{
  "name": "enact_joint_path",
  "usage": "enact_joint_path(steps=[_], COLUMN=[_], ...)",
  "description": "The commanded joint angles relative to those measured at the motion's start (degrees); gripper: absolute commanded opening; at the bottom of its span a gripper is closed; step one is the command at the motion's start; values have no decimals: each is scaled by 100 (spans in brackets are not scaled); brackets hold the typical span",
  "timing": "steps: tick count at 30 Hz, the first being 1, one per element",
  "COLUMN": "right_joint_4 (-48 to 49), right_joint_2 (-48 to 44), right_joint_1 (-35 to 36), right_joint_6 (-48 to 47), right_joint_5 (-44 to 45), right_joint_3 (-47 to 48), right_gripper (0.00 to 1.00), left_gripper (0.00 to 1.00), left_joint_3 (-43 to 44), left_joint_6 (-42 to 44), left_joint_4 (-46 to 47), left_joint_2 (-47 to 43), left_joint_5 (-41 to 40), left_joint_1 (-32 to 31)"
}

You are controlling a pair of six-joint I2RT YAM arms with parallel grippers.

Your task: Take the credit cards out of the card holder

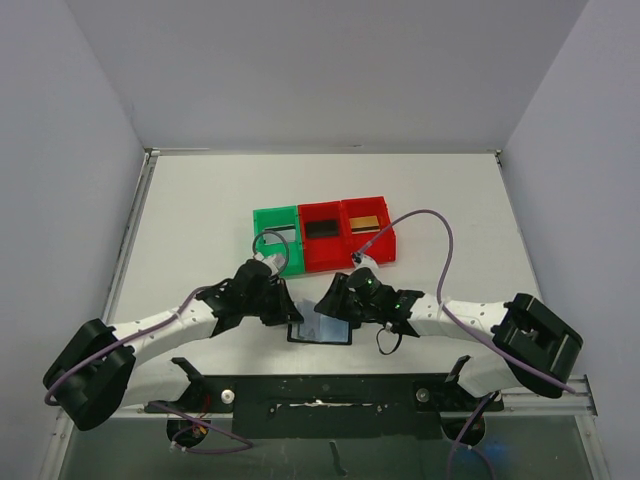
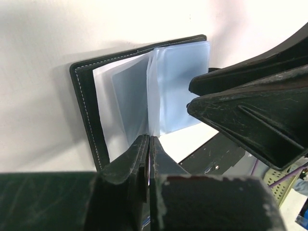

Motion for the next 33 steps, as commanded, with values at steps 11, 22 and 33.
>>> enact_joint_path(steps=[11, 22, 33], right_joint_4=[130, 95, -553], right_joint_2=[591, 742, 760], right_joint_1=[-2, 63, 200], right_joint_6=[45, 151, 41], right_joint_5=[-228, -374, -298], right_joint_3=[284, 181, 420], right_gripper=[37, 35, 38], left_gripper=[10, 0, 0], left_joint_3=[550, 629, 239], left_joint_6=[715, 904, 660], left_joint_4=[-799, -774, -521], left_joint_2=[277, 503, 685], left_joint_5=[-338, -216, -482], left_joint_1=[25, 8, -19])
